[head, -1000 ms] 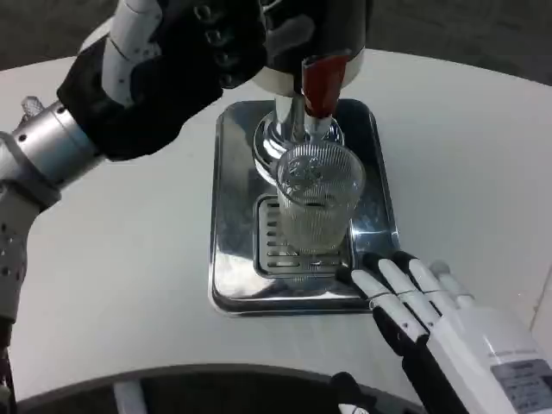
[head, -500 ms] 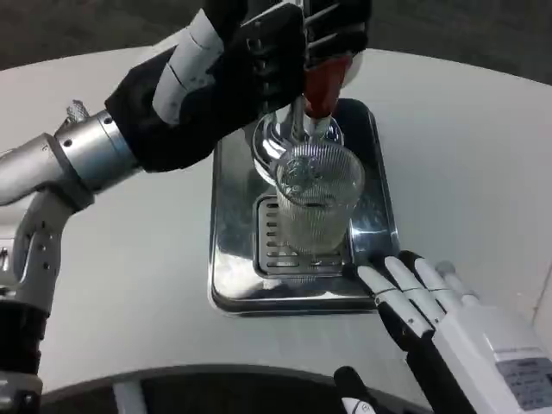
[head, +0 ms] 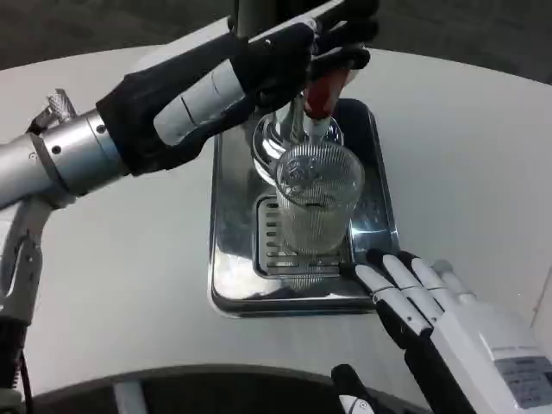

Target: Grasp the cup under the faucet to collect the drink, then remove the cup.

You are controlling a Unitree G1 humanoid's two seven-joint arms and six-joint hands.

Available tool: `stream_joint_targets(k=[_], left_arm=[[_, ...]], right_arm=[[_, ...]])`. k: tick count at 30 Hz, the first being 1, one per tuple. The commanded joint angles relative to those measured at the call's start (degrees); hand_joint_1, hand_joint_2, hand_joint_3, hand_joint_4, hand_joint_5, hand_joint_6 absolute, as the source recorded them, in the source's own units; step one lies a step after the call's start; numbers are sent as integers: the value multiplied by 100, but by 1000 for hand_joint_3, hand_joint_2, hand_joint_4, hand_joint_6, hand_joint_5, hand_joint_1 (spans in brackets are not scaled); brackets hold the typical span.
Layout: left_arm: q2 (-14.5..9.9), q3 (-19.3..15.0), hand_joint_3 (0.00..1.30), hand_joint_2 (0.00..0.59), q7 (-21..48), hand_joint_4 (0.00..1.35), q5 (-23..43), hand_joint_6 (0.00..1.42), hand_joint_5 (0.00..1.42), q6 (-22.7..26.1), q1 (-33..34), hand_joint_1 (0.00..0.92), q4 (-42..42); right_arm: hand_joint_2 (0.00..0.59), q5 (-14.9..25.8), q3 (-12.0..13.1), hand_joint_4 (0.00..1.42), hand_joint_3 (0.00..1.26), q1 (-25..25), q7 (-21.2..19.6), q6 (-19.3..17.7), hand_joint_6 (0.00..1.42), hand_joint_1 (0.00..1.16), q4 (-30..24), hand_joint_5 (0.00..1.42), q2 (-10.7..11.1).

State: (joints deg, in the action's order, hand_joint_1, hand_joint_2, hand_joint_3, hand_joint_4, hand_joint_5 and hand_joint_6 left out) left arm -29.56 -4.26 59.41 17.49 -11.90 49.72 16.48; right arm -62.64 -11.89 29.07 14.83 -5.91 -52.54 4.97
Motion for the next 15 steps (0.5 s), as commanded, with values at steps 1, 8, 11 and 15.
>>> stream_joint_targets(k=[1,8,11,15], left_arm=[[-316,206,0,73,34,0,-557,8,55,-879,-153,0,-298],[-639,368,0,77,-331,0,-1325,8,57,-2018,-365,0,-466],[-759,411,0,76,-575,0,-1583,8,54,-2395,-433,0,-562],[-873,454,0,76,-822,0,-1777,7,49,-2680,-545,0,-694]], right_arm=[[464,23,-38,42,124,44,18,39,12,437,-6,25,-30],[464,11,-52,48,124,93,-3,44,15,437,8,26,-37],[461,26,-44,50,124,131,-22,51,16,439,13,26,-40],[455,42,-30,52,124,137,-28,72,28,448,21,26,-49]])
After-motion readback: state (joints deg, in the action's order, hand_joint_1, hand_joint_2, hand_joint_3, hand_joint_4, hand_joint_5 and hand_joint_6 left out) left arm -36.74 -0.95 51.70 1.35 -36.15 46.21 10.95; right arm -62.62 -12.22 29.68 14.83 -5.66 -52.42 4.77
